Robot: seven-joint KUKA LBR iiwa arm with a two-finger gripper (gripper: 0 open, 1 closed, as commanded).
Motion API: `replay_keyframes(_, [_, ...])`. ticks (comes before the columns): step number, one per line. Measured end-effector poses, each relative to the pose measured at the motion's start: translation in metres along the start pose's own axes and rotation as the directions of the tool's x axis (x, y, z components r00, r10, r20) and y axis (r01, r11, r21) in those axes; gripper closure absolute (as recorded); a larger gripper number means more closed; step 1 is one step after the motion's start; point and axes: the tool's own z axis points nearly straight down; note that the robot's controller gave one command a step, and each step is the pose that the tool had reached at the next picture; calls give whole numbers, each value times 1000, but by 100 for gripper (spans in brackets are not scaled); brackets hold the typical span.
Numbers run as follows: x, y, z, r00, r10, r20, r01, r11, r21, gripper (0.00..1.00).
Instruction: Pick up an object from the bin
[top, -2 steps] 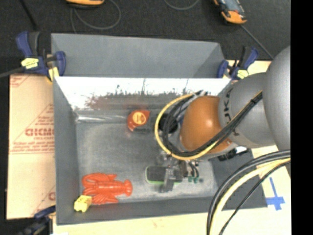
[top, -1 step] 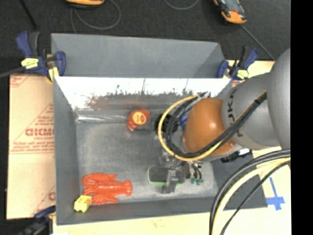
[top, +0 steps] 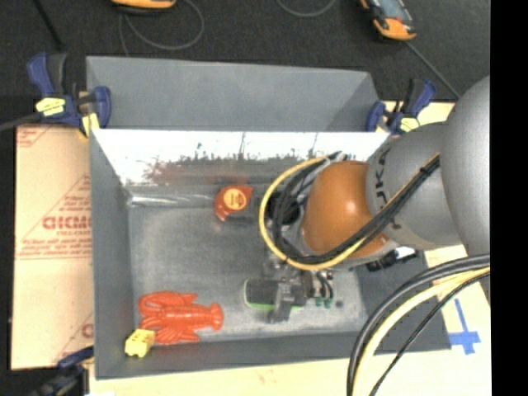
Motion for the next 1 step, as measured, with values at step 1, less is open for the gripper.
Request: replay_keyframes(1, [3, -21, -139, 1000, 1, 0, -1, 1000, -1, 100])
